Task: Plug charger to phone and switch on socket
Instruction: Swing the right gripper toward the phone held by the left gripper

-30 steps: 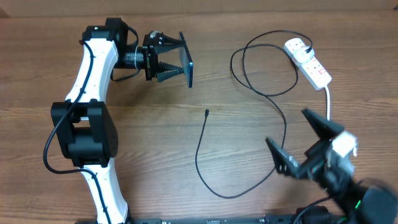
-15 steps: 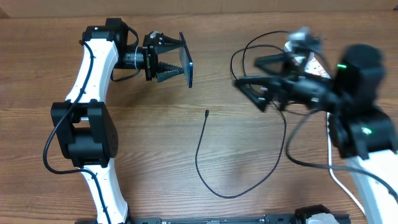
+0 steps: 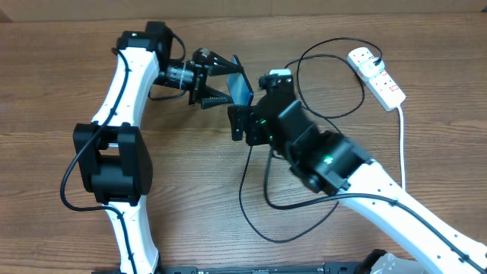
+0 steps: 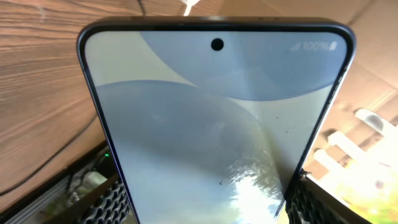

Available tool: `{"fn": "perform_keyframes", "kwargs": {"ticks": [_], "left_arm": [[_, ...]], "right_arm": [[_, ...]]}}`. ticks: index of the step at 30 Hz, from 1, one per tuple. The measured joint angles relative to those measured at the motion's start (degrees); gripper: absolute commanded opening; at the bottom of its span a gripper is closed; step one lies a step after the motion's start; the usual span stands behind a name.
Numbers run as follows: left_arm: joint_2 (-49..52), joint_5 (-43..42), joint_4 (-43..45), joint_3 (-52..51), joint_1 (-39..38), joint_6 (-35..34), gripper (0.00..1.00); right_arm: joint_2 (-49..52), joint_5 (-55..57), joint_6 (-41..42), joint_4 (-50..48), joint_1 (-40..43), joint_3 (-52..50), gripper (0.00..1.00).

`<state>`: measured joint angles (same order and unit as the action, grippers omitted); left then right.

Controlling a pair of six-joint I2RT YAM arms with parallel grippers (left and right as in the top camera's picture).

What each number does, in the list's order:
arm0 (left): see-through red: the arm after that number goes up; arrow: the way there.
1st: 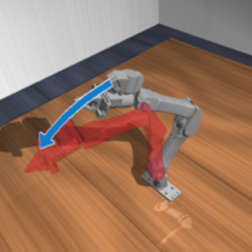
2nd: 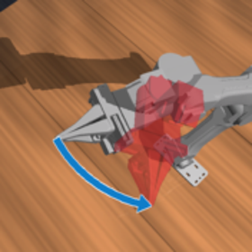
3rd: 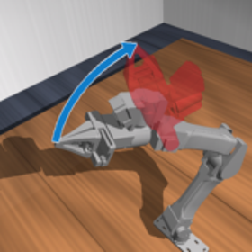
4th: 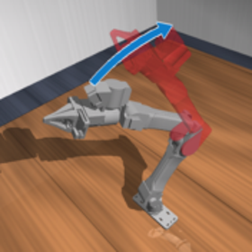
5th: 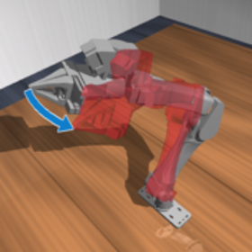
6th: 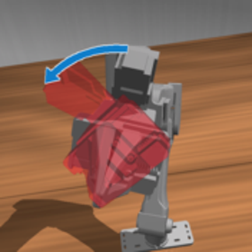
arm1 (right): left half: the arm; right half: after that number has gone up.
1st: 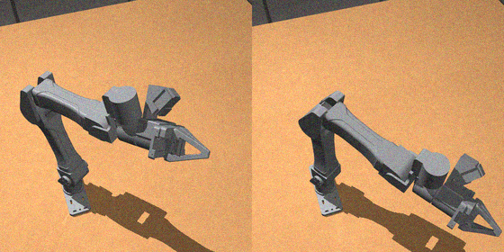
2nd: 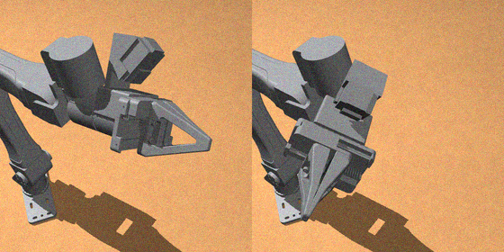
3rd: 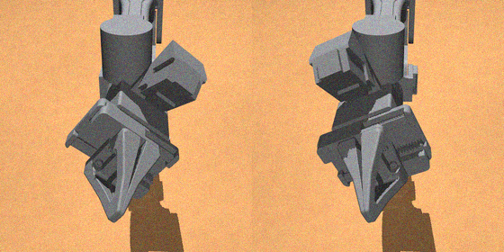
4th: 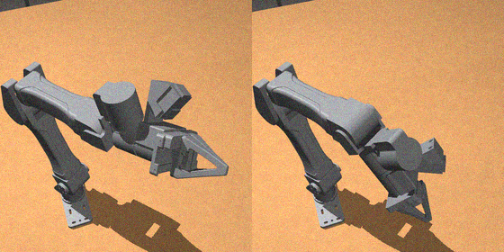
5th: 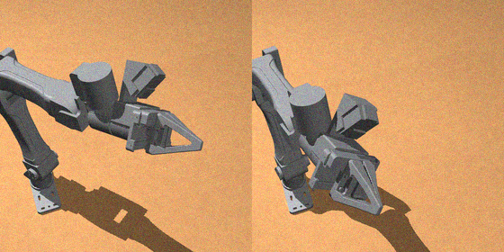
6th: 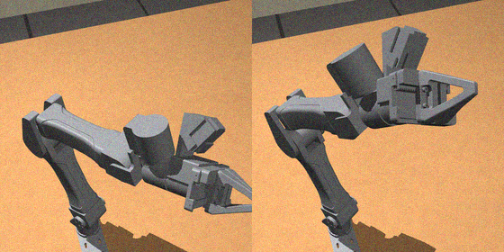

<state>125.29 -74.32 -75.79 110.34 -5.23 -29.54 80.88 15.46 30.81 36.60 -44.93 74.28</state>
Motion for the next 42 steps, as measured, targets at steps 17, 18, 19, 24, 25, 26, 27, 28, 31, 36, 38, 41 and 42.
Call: {"fn": "perform_keyframes", "kwargs": {"ticks": [17,18,19,24,25,26,27,28,31,36,38,41,42], "left_arm": [[0.0,5.7,4.1,0.0,-3.4,-7.2,0.66],[0.0,5.7,4.1,0.0,-3.4,-7.6,0.66],[0.0,5.7,4.1,0.0,-3.4,-7.7,0.66],[0.0,5.8,4.2,0.0,-3.4,-8.0,0.66],[0.0,5.8,4.2,0.0,-3.4,-8.0,0.66],[0.0,5.8,4.2,0.0,-3.4,-8.0,0.66],[0.0,5.8,4.2,0.0,-3.4,-8.0,0.66],[0.0,5.8,4.2,0.0,-3.4,-8.0,0.66],[0.0,5.8,4.2,0.0,-3.4,-8.0,0.66],[0.0,5.8,4.3,0.0,-3.4,-8.0,0.66],[0.0,5.8,4.3,0.0,-3.4,-8.0,0.66],[0.0,5.8,4.2,0.0,-3.4,-8.0,0.66],[0.0,5.8,4.3,0.0,-3.4,-8.0,0.66]], "right_arm": [[7.0,16.2,12.2,-0.4,-2.3,0.1,0.7],[7.4,16.5,12.5,-0.4,-2.3,0.1,0.68],[7.6,16.7,12.8,-0.5,-2.3,0.1,0.66],[7.8,17.1,13.4,-1.5,-2.2,0.1,0.56],[7.8,16.6,13.5,-1.5,-2.1,0.1,0.54],[7.8,15.8,13.6,-1.4,-1.9,0.1,0.51],[7.8,15.2,13.6,-1.4,-1.6,0.1,0.48],[7.8,14.4,13.7,-1.4,-1.1,0.1,0.46],[7.8,11.9,13.9,-1.4,0.8,0.1,0.41],[7.8,5.5,13.9,-1.8,4.2,0.1,0.38],[7.8,4.0,13.9,-1.8,4.9,0.1,0.38],[7.8,2.7,13.9,-1.8,5.2,0.1,0.37],[7.8,2.4,13.9,-1.9,5.2,0.1,0.33]]}}
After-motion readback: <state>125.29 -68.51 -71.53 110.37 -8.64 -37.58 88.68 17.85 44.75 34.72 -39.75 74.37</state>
